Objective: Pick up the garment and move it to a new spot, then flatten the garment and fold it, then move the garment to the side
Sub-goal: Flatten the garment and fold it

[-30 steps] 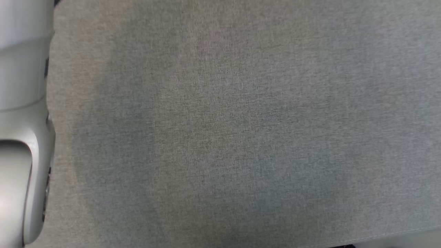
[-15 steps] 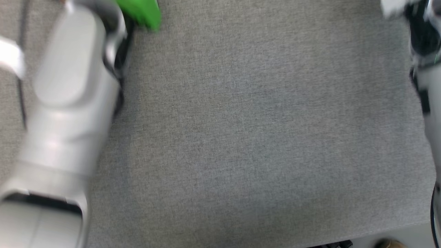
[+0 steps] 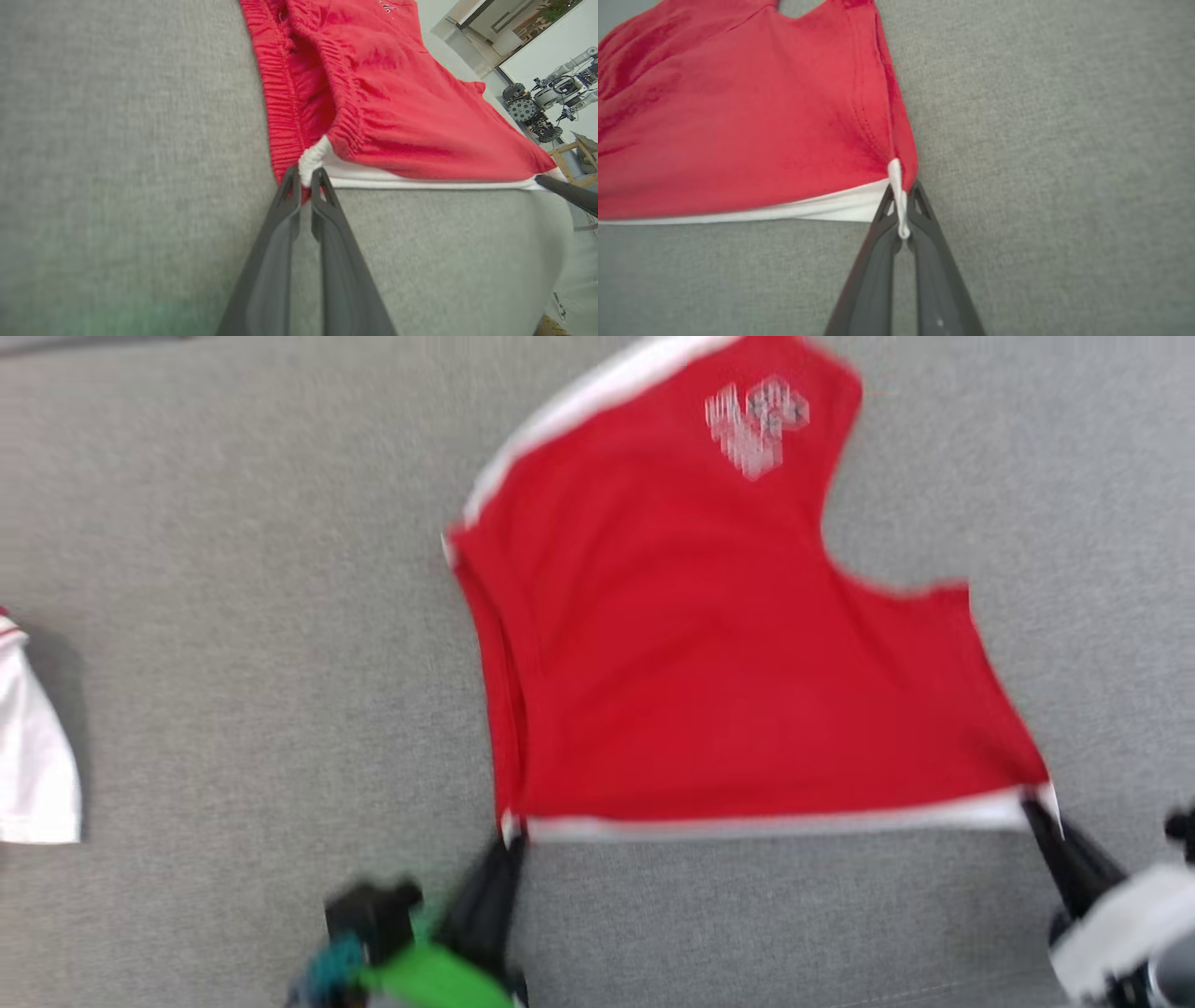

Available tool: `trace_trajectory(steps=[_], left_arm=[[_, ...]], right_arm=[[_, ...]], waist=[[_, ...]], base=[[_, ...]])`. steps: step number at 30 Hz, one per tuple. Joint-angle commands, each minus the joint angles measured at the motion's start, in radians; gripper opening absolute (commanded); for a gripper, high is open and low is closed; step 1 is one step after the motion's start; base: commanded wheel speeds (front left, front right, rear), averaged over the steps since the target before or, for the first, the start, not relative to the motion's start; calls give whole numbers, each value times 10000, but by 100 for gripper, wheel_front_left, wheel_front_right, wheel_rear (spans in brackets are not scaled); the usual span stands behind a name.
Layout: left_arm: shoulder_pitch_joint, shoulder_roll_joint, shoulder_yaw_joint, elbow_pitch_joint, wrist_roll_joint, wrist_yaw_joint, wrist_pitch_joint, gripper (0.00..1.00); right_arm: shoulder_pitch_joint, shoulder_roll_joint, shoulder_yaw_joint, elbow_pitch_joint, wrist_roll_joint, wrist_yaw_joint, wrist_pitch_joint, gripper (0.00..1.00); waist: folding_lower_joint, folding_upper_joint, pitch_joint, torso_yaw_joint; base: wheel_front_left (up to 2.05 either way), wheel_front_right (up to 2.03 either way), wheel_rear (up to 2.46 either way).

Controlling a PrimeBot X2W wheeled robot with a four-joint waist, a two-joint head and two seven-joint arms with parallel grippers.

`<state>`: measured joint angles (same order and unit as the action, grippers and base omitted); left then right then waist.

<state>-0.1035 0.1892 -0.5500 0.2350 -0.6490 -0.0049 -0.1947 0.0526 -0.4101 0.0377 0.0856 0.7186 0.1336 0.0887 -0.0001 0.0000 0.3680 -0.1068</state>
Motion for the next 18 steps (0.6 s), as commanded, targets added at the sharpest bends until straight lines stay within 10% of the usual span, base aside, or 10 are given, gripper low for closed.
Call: trace_trajectory(steps=[1, 9, 18], left_arm=[[1171, 214, -7, 13, -317, 288, 144, 0], [3043, 464, 86, -2169, -943, 865, 416, 0], [1037, 39, -134, -3287, -820, 972, 1573, 0]], right_arm=[[840, -33, -357, -111, -73, -53, -38, 0], [3357, 532, -1519, -1813, -44, -78, 534, 0], [-607, 326, -1147, -1709, -824, -38, 2517, 0]], waist=[[1, 0, -2185, 562], [1, 0, -2311, 1058], [1, 0, -1238, 1664]], base=[[0, 0, 0], [0, 0, 0], [0, 0, 0]])
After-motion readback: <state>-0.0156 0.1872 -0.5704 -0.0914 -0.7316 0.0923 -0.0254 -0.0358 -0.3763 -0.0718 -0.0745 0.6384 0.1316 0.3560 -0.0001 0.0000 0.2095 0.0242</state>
